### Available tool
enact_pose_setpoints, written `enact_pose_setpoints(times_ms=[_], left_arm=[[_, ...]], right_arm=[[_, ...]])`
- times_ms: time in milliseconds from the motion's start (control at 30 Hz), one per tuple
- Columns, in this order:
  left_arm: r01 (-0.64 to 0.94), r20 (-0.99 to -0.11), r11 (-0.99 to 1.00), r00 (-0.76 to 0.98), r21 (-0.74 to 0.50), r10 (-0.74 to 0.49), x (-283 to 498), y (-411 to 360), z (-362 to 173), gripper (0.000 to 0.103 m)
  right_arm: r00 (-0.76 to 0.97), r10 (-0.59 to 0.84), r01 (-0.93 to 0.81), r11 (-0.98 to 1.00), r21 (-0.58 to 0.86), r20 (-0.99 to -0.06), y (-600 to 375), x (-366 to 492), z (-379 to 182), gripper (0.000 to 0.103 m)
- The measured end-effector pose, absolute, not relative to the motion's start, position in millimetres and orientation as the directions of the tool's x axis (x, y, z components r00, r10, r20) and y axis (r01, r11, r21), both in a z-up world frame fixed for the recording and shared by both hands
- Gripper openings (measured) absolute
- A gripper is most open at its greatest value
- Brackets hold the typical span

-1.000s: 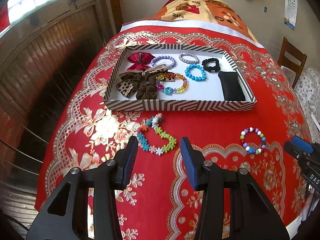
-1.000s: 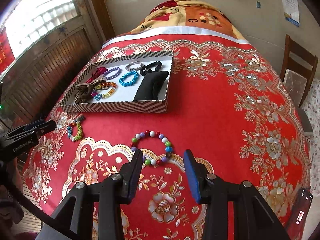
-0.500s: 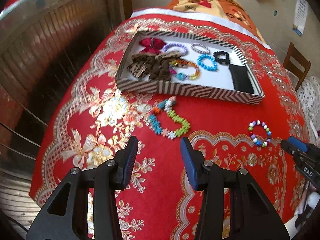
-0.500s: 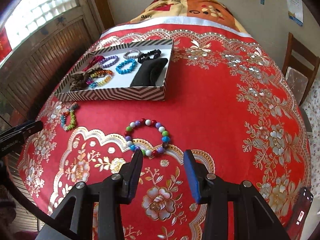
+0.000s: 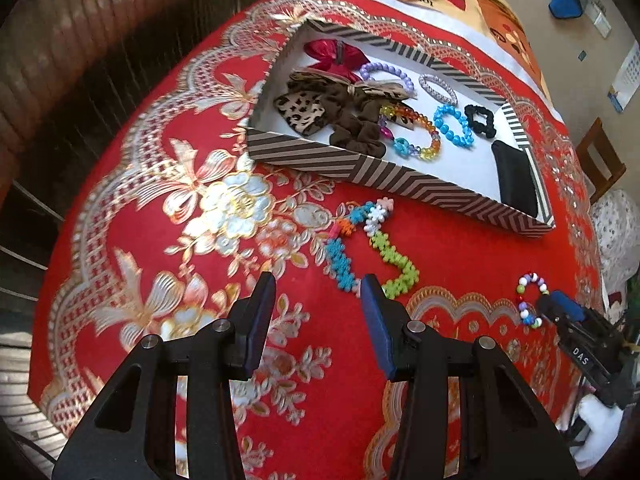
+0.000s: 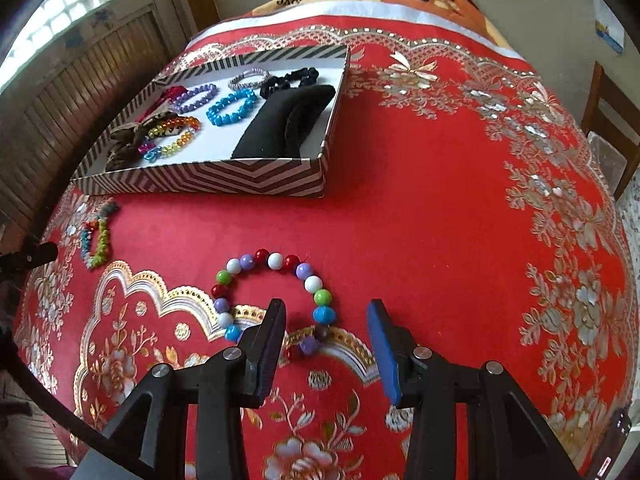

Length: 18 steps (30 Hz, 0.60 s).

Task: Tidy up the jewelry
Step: 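Grasp the green-blue flower bracelet with left tool while right tool grasps multicolour bead bracelet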

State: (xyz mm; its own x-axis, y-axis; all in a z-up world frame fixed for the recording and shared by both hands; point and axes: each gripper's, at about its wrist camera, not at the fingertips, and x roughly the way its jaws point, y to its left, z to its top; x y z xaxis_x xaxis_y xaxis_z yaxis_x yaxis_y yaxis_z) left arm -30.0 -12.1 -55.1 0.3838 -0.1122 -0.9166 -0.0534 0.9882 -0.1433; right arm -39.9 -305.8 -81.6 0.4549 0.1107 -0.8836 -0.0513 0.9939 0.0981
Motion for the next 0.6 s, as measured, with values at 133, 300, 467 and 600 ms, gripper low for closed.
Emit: enact_pose_setpoints(times_ms=[133,300,467,600], left_arm=[[-0.052,-0.925,0.989,0.363,-0.14,-0.112,-13.3,-16.2,-66.0,0.043],[-0.031,-0.931,0.995,0.356,-0.096,-0.079,2.3,-24.7,-77.1,0.043],[0.007,-0.924,0.997,0.375,-0.077,-0.074,7.9,-29.3,-78.9,0.015],[-0.005,-0.934,0.986,0.323,-0.164,-0.153,9.5,-26.3,-76.2,0.012]], right_arm=[[0.461,0.096,-0.067,0.995,0.073,-0.882,-302.7,-33.0,-82.0,0.04],[0.481,0.073,-0.097,0.995,0.03,-0.874,-297.4,-29.4,-82.9,0.03],[0.499,0.083,-0.136,0.991,0.016,-0.863,-292.2,-31.0,-83.0,0.009],[0.505,0.138,-0.128,0.988,0.084,-0.852,-295.0,-32.5,-75.6,0.009]])
